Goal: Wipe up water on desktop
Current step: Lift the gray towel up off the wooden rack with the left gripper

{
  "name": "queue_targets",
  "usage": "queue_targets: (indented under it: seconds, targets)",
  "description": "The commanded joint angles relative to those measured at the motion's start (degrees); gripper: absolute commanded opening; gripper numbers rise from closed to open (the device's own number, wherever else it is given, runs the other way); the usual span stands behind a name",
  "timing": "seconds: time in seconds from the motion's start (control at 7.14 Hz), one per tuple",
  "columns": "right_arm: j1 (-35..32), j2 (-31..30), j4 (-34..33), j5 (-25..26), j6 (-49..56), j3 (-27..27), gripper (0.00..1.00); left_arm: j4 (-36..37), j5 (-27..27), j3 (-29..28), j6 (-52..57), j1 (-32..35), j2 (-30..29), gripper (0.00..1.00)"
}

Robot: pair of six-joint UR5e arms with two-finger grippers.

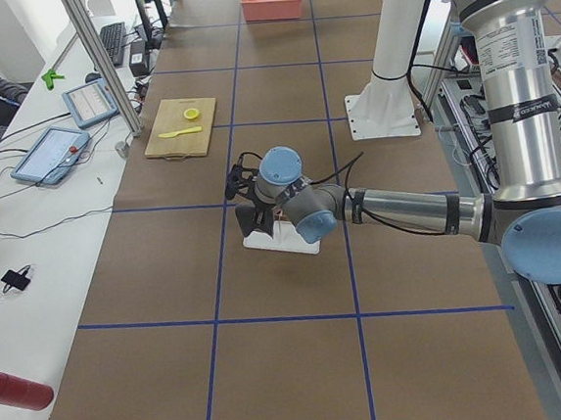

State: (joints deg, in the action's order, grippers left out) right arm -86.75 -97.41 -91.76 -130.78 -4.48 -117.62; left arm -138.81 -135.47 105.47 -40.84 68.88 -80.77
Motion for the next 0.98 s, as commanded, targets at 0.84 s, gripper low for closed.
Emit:
queue_targets:
  seconds: [0.84]
  targets:
    - [22.0, 11.7, 30.1, 0.8, -16.0, -0.9, 0.92, -0.1, 4.9, 3.5, -40.6, -4.2, -18.9, 0.00]
